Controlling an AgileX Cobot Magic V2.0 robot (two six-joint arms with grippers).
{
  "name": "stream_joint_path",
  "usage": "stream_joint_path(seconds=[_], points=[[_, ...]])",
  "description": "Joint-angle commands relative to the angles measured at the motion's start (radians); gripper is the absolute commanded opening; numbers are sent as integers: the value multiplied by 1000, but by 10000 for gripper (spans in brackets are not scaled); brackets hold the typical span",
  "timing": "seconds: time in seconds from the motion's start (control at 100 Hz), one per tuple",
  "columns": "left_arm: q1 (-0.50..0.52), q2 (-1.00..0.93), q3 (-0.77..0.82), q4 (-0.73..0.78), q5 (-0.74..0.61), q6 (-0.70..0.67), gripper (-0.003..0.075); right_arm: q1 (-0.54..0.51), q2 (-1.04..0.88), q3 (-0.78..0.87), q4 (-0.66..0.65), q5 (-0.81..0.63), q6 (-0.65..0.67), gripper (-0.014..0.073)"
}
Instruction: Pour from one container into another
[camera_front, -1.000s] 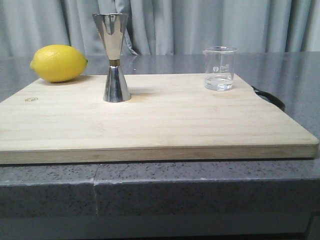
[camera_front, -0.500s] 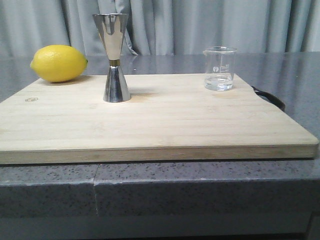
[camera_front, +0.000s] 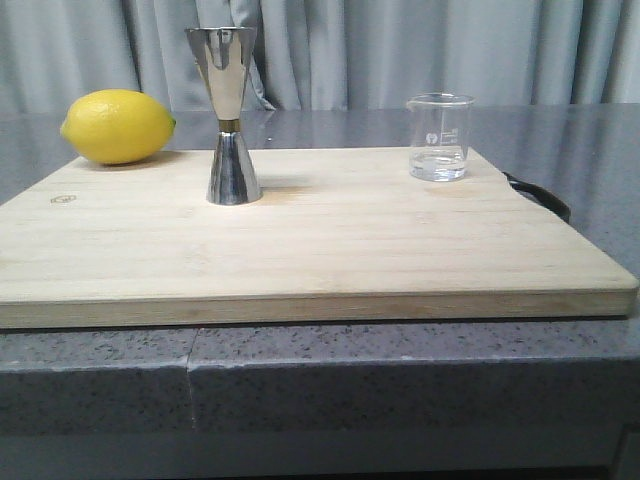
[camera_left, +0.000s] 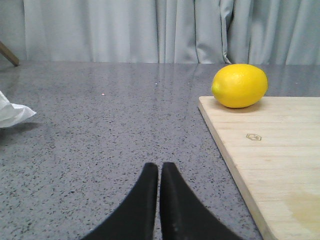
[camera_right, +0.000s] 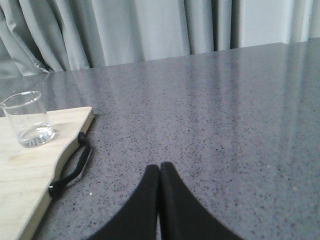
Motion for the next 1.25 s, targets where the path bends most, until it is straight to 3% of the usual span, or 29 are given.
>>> stream_joint_path(seconds=[0.0,0.12,0.22,0.57,0.74,1.24], points=[[2,-24,36,-10,-86,-6,-19,-5,-55,22,2,-109,-2,-60],[2,-24,36,-10,-86,-6,-19,3,-139,69,2,-102,-2,-60],[2,-24,36,-10,-86,-6,-19,19,-134,67,2,-38,-2,-60],[2,-24,36,-10,-86,-6,-19,28,-134,67,2,-38,5,-60],[2,-24,36,-10,-86,-6,-19,28,-134,67,-273,-63,276,-60],[2,-24,36,-10,-86,-6,-19,28,-134,67,-271,-65,276,-60]])
